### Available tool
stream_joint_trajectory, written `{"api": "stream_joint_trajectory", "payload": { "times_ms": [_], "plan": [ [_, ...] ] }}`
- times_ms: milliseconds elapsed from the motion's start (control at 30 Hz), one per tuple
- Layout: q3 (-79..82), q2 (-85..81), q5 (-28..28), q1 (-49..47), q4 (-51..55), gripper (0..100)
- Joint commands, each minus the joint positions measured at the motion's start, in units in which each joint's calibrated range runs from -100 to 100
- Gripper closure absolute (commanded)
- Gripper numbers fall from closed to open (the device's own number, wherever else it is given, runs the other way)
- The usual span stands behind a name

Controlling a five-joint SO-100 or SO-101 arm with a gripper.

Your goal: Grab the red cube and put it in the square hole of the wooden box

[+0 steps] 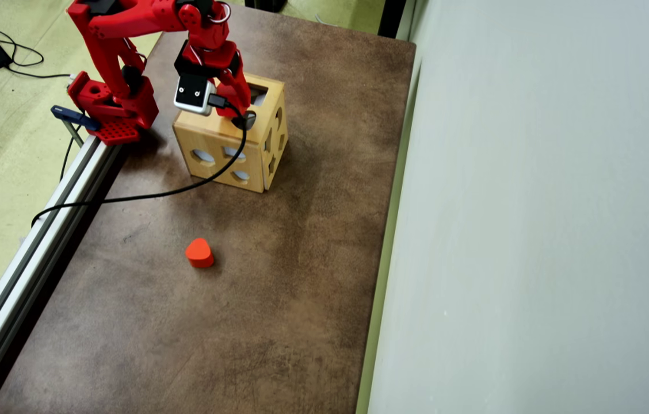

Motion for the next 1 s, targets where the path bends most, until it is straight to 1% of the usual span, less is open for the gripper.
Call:
{"api": "stream_joint_trajectory", "payload": {
  "times_ms": [0, 200, 300, 733, 833, 967],
  "plan": [
    [-3.1, -0.3, -2.0, -4.7, -0.2, 98],
    [-3.1, 2.0, -2.2, -6.9, -0.2, 98],
    [-3.1, 4.6, -2.2, -6.9, -0.2, 98],
    [-3.2, 4.8, -2.6, -6.1, -0.2, 98],
    [-3.2, 4.8, -3.9, -6.1, -2.1, 98],
    [-3.1, 4.8, -4.0, -6.2, -3.2, 98]
  ]
}}
